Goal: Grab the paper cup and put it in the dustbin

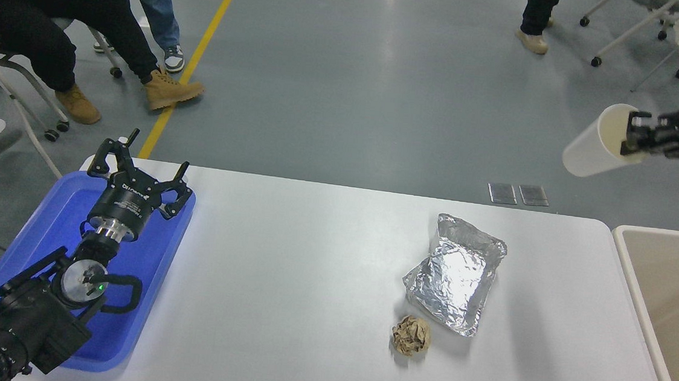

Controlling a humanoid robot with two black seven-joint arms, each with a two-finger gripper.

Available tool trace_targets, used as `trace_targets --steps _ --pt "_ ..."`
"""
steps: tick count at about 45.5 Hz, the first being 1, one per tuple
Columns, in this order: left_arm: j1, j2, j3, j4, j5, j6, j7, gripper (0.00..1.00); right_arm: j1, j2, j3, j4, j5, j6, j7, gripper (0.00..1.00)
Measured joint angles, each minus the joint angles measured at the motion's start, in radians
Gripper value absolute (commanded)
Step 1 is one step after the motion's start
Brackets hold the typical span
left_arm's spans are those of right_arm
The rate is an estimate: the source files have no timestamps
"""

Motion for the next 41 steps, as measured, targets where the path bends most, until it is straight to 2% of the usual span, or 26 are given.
trace_targets --steps 11,27,41 --pt "0.000 0.000 0.000 0.000 0.000 0.000 0.000 1.00 -0.251 0.001 0.002 -0.250 0.149 -0.111 -0.006 0.00" --pt "0.000 0.000 0.000 0.000 0.000 0.000 0.000 1.00 -0.553 0.000 0.026 -0.454 0.314 -0.327 -0.036 0.00" --pt "0.000 0.000 -0.001 0.000 0.000 0.000 0.000 1.00 -0.842 0.022 0.198 -0.633 0.385 -0.448 -0.055 0.00"
